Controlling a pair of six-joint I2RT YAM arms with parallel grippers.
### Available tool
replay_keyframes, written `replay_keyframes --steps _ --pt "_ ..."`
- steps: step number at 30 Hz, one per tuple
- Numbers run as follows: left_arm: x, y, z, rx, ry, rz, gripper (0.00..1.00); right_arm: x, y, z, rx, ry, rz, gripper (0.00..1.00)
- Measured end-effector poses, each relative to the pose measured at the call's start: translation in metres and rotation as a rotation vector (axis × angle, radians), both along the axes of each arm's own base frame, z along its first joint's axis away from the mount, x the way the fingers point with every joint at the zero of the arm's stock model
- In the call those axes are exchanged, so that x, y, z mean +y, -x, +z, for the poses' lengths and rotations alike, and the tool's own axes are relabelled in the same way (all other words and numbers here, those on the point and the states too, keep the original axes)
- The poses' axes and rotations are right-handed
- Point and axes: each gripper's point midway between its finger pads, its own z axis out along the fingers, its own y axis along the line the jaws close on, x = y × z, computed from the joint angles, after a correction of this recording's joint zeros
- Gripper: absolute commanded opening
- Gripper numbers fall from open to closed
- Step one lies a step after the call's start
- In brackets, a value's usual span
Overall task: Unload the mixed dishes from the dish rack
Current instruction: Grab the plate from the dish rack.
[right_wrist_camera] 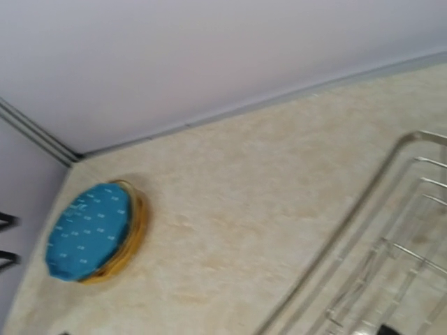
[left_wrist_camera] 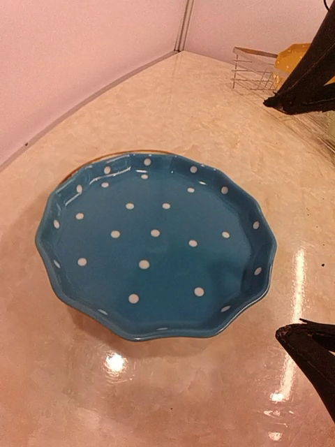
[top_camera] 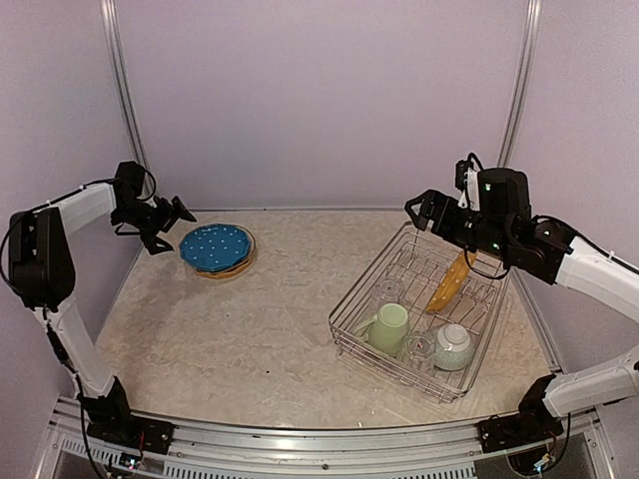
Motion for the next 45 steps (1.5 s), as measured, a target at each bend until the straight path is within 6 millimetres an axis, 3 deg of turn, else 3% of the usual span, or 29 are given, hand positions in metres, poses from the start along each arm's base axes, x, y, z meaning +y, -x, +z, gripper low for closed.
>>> replay_keyframes --steps 7,12,21,24,27,34,41,45 --pt "-0.019 0.011 0.067 -0.217 -0.029 -0.041 0.99 -0.016 0.001 -0.011 0.049 0.077 -0.063 0.99" --pt "-0.027 0.016 0.094 -0.315 -0.026 -0.072 0.99 -0.032 0.007 -0.018 0.081 0.136 -0.106 1.0" --pt "-0.06 0.033 0.131 -0.453 -0.01 -0.183 0.99 -0.061 0.005 0.018 0.072 0.26 -0.213 1.0" --pt "-0.077 0.038 0.134 -0.469 0.004 -0.232 0.99 -0.073 0.002 0.012 0.112 0.32 -0.271 1.0" --pt "-0.09 0.042 0.133 -0.465 0.035 -0.278 0.99 -0.089 0.001 -0.009 0.183 0.39 -0.334 1.0" --pt "-0.106 0.045 0.125 -0.443 0.063 -0.324 0.99 -0.126 -0.001 -0.049 0.326 0.438 -0.512 1.0" --pt "-0.126 0.054 0.125 -0.431 0.08 -0.379 0.99 -0.132 0.0 -0.086 0.429 0.345 -0.611 0.93" --pt "-0.129 0.054 0.122 -0.423 0.084 -0.387 0.99 -0.129 0.001 -0.111 0.5 0.305 -0.632 0.83"
